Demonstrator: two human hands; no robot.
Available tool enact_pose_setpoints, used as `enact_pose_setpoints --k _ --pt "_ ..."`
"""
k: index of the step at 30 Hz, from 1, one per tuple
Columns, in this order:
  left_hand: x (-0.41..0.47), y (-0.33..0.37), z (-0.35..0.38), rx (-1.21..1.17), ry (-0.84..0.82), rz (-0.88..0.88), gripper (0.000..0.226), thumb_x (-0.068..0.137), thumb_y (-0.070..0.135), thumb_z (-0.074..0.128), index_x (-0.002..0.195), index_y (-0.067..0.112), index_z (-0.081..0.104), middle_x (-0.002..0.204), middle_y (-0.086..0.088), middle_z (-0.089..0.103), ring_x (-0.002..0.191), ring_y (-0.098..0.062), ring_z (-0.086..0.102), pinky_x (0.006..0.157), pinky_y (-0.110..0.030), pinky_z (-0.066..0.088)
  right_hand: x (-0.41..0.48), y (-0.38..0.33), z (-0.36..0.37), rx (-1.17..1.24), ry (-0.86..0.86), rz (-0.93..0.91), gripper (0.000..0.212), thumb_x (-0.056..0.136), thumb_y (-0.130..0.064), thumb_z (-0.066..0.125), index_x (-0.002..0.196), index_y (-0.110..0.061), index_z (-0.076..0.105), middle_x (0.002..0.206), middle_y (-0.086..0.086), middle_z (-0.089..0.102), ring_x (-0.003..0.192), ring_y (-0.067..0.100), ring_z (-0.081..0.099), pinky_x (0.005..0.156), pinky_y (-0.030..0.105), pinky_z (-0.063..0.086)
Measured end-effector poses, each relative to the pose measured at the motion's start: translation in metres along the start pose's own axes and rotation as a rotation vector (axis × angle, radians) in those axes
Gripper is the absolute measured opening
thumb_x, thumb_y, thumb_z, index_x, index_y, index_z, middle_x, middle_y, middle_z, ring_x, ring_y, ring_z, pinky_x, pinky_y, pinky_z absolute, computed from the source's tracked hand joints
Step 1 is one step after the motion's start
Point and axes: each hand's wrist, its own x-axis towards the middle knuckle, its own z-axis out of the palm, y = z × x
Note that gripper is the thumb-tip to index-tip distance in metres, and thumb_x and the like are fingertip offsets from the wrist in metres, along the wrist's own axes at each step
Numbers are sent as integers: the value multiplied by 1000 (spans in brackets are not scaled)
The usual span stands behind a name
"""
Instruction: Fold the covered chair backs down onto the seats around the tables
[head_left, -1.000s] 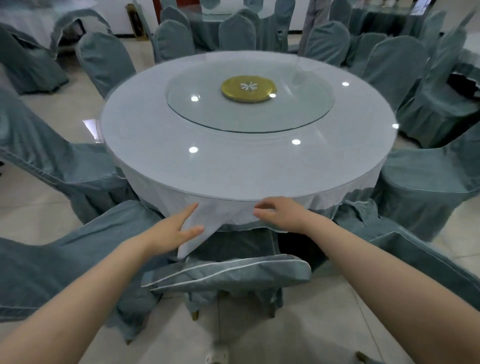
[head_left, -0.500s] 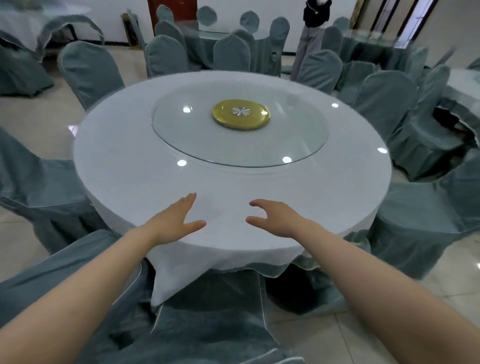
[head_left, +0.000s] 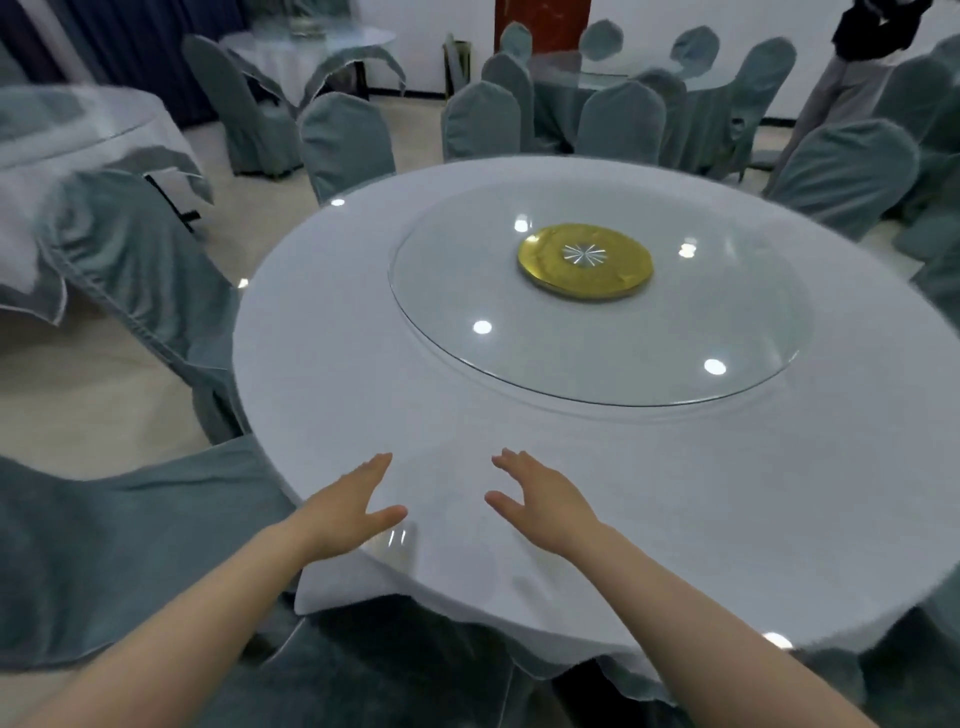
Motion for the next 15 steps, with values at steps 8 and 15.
enact_pose_setpoints --k 8,15 --pt "4 33 -5 -7 25 70 79 91 55 46 151 29 2 158 12 5 143 -8 15 113 -26 17 2 1 -10 92 86 33 52 96 -45 47 144 -26 37 155 -8 28 143 11 21 112 28 22" --pt "-4 30 -1 -11 -38 220 78 92 53 46 151 29 2 158 11 6 143 -10 16 113 -28 20 -30 -15 4 74 159 145 52 96 -45 46 143 -25 38 154 -6 31 142 12 25 112 28 23"
